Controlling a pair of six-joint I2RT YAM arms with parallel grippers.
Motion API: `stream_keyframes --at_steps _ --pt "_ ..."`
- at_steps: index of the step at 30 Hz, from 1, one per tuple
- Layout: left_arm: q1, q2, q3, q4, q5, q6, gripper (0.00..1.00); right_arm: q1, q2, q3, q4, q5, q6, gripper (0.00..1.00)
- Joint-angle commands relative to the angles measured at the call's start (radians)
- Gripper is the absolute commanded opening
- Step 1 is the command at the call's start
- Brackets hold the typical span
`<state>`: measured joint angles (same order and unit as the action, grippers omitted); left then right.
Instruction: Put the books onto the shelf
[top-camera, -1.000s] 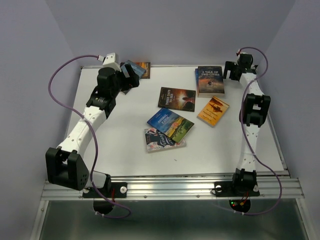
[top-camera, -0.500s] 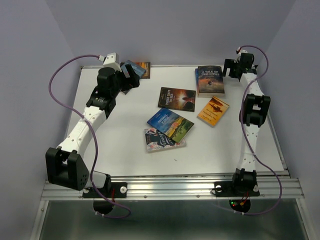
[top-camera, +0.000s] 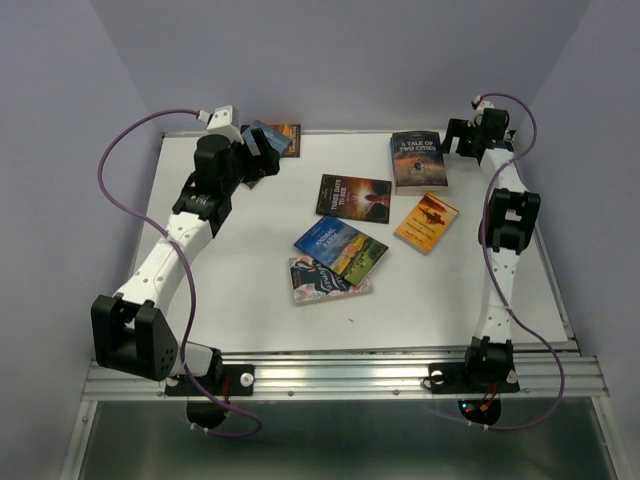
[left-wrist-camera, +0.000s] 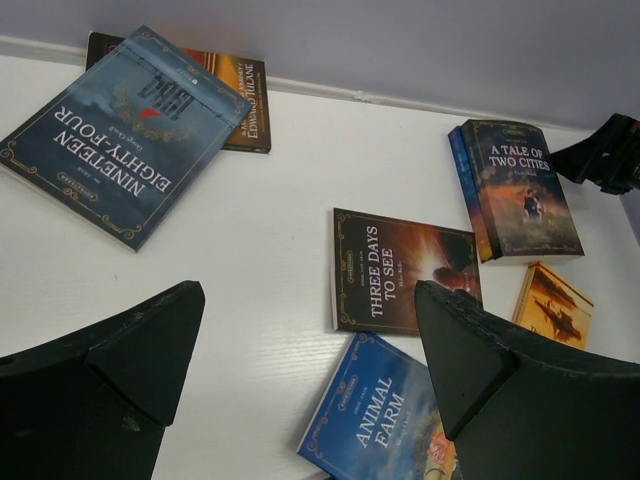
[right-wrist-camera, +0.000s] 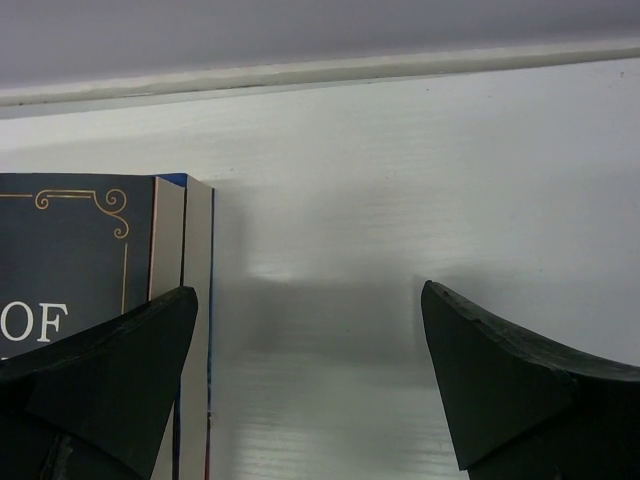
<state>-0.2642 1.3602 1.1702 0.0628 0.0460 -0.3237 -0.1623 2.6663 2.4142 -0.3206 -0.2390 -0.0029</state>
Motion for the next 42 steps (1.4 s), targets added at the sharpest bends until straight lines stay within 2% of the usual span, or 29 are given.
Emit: stream_keyframes --at_steps 1,7,10,13,17,22,23,25,28,31,36,42 --pt "0.005 0.0 0.022 0.032 0.014 0.018 0.99 0.014 0.01 0.04 0.055 -0.036 0.029 1.0" --pt "0.005 0.005 0.031 0.026 0.014 0.017 0.99 0.014 -0.011 0.025 0.061 0.053 0.05 1.0" --pt "0.005 0.007 0.04 0.011 0.005 0.015 0.99 0.014 -0.042 0.005 0.064 0.15 0.072 1.0" --pt "0.005 0.002 0.054 -0.011 -0.011 0.014 0.99 0.014 -0.118 -0.041 0.066 0.231 0.093 1.0" --pt "0.005 -0.013 0.051 -0.038 -0.023 -0.014 0.99 0.014 -0.329 -0.191 0.068 0.23 0.096 1.0" --pt "0.005 -0.027 0.046 -0.09 -0.069 -0.051 0.99 0.047 -0.577 -0.469 0.058 0.116 0.028 1.0" --pt "0.005 -0.032 0.033 -0.093 -0.051 -0.049 0.99 0.059 -0.617 -0.563 0.055 0.093 0.026 1.0" --pt "0.005 -0.035 0.016 -0.1 -0.006 -0.054 0.99 0.084 -0.716 -0.644 0.02 0.055 0.044 1.0" --pt "0.005 -0.03 -0.021 -0.129 -0.008 -0.109 0.99 0.133 -0.827 -0.788 -0.035 -0.121 0.098 1.0" --pt "0.003 -0.041 -0.085 -0.117 0.066 -0.155 0.99 0.213 -0.896 -0.911 -0.035 -0.293 0.222 1.0" --pt "0.002 -0.081 -0.234 -0.07 0.143 -0.208 0.99 0.355 -0.921 -1.052 -0.032 -0.479 0.291 1.0" --pt "-0.027 -0.093 -0.343 0.02 0.219 -0.225 0.99 0.388 -0.924 -1.211 -0.009 -0.552 0.313 1.0"
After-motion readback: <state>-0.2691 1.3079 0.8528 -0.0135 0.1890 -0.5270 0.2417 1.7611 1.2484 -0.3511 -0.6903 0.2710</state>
